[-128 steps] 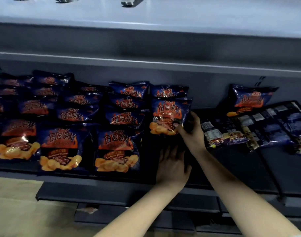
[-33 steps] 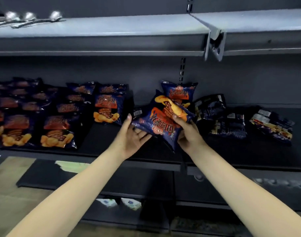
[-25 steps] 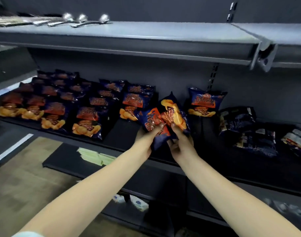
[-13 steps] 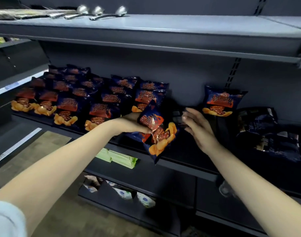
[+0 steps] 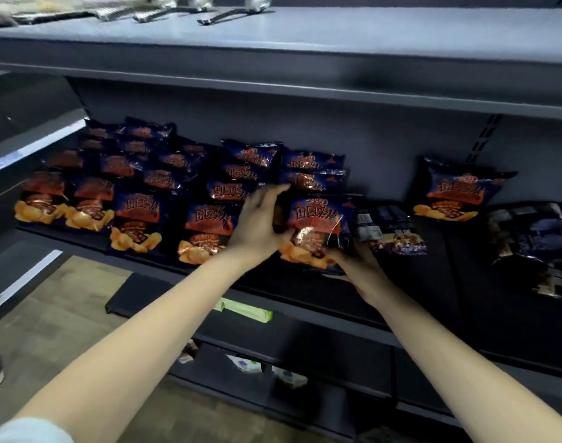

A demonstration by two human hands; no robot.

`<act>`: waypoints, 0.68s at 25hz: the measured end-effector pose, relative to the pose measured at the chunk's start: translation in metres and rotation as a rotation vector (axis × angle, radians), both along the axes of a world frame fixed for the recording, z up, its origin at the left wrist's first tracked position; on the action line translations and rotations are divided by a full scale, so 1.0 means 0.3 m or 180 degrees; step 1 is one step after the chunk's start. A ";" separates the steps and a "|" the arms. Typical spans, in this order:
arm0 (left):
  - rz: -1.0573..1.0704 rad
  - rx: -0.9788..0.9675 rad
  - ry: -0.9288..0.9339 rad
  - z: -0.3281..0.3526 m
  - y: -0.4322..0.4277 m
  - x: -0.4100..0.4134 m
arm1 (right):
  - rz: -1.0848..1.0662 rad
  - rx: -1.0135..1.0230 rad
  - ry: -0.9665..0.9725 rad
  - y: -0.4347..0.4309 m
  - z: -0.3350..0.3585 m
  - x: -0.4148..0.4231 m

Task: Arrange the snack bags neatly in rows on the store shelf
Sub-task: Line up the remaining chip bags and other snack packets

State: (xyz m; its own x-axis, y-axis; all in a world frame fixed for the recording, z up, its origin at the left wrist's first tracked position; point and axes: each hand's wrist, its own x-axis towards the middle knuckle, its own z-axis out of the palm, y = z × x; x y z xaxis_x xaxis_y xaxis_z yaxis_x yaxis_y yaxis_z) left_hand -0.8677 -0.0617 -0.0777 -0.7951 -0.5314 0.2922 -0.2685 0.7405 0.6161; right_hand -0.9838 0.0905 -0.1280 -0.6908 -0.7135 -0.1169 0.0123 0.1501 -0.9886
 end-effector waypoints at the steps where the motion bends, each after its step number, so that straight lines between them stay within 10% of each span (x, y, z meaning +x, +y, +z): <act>1: 0.0020 0.0061 0.0199 -0.030 0.019 -0.005 | -0.0151 -0.0023 -0.0004 -0.025 -0.003 -0.002; 8: -0.0196 -0.0576 -0.0018 -0.297 0.094 0.002 | -0.0625 0.0217 0.0508 -0.119 -0.054 0.002; 17: 0.0159 0.0492 0.0210 -0.295 0.070 -0.004 | -0.1221 0.0225 0.1934 -0.133 -0.106 0.076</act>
